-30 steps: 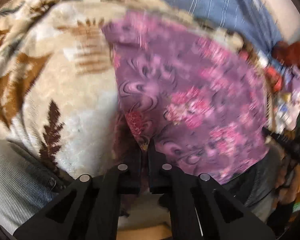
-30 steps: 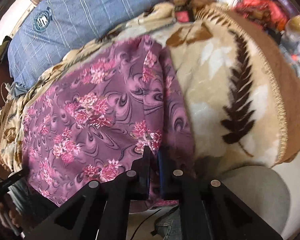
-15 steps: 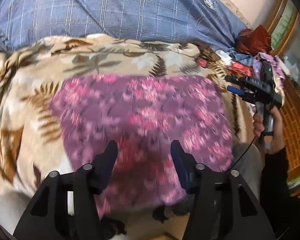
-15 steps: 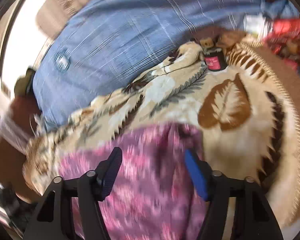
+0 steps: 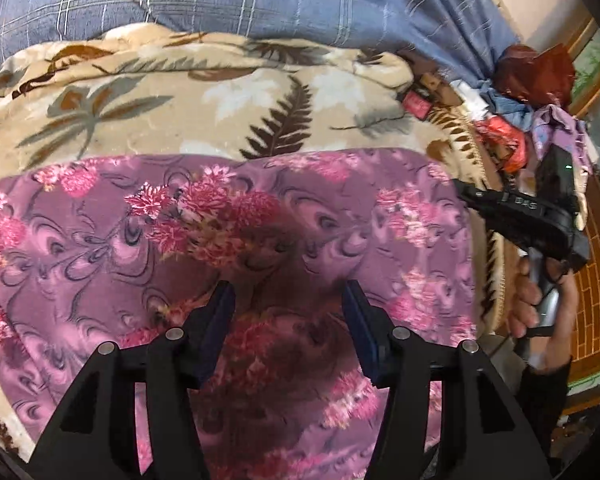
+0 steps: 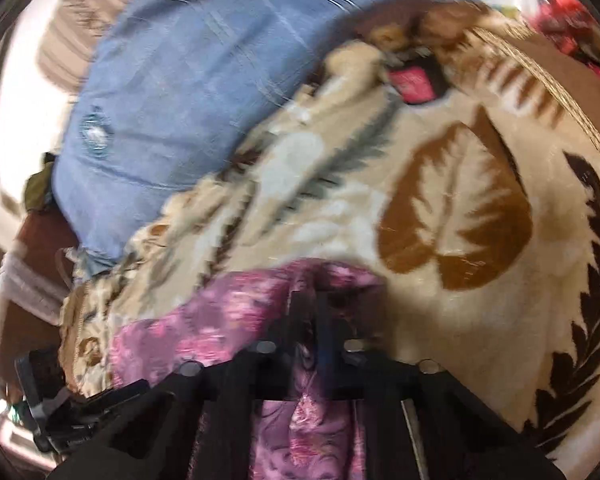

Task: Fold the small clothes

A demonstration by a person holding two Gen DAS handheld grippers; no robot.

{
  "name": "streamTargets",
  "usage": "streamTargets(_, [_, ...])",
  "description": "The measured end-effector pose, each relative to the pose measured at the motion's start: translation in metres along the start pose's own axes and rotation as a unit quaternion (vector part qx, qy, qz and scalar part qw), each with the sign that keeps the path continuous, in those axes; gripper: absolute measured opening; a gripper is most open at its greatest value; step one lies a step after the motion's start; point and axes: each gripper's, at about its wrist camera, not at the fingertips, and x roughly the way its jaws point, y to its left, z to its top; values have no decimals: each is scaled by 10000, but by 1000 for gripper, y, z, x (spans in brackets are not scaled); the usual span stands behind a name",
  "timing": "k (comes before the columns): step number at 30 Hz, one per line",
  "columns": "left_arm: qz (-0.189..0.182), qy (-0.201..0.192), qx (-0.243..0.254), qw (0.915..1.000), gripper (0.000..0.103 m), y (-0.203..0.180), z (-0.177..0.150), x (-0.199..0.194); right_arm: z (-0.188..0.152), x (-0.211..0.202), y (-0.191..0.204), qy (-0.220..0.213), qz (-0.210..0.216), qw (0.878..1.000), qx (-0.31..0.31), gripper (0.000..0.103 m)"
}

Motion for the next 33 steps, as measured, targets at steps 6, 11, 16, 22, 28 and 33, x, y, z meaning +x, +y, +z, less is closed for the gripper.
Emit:
streamTargets(6, [-86,-7,-260,9996,54,11,-1,4,2,-32,-5,-522,-1,9985,191,4])
streamTargets(11, [-284,-6,-401,9988,54,16,-1,-7,1,-4,-22,-123,-43,9992,369,10])
streamTargets(16, [-400,-532,-1028,9925,54,65,2,-52,-1,-7,-22,-289,-41,9987,413,57])
streamTargets(22, [133,-1151,-2222,9681,55,165,-2,-96,-1,0,-17,-155,354,9986,367,68])
streamTargets(28, [681,-1054,-2054,9706,55,209,14,-74,1,13,-22,13,146,9988,462,72])
streamTargets(33, [-189,-870,-2176,9720,56,227,18,-43,6,20,-31,159,640,9962,569,77])
